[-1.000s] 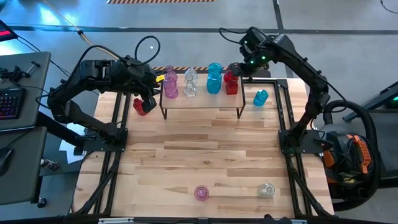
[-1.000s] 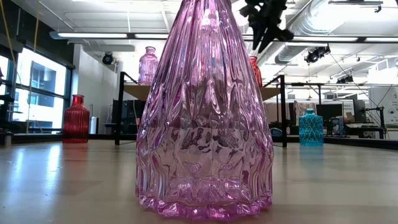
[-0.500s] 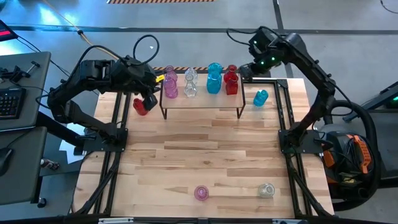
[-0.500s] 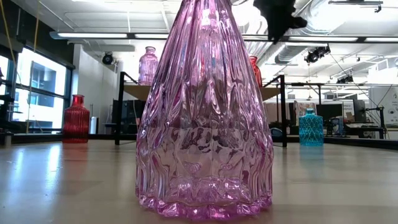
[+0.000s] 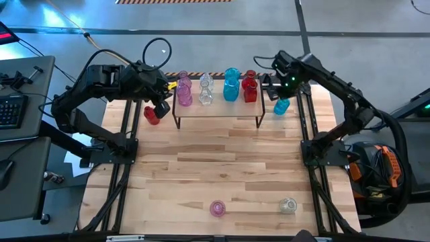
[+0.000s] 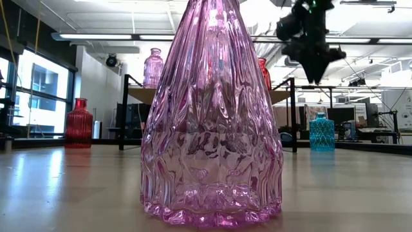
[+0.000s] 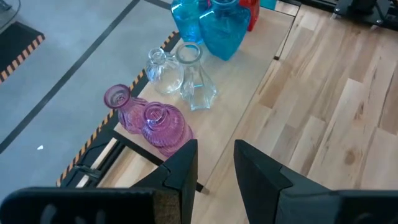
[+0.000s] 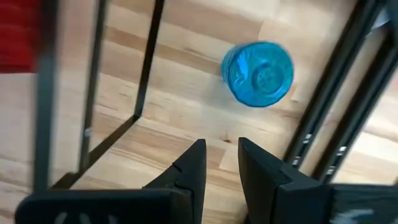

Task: Sort vases onto shelf
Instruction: Put the blue vase on the shelf aligned with the other blue vases

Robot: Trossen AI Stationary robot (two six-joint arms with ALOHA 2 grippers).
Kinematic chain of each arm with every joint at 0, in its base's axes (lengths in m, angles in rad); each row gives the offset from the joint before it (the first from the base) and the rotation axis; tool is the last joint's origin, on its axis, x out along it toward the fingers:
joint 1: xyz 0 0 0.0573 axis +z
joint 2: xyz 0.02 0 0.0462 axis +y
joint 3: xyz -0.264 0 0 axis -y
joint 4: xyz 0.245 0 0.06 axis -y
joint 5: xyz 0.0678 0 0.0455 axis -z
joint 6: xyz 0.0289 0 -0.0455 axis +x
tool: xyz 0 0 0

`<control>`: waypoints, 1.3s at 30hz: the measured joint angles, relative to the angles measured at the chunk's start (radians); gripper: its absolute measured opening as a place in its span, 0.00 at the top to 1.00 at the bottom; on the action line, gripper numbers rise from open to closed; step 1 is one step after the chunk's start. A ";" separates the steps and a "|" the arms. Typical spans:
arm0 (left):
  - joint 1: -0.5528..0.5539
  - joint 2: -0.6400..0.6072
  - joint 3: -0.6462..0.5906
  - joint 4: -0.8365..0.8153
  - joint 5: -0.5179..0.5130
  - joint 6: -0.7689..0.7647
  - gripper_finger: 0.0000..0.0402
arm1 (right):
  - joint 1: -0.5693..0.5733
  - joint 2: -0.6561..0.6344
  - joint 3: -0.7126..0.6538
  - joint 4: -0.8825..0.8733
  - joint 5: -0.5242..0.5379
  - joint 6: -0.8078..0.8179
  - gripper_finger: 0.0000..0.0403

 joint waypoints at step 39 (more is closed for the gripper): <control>0.000 0.000 0.000 -0.002 -0.002 -0.019 0.76 | -0.212 -0.005 -0.312 0.312 0.012 -0.006 0.82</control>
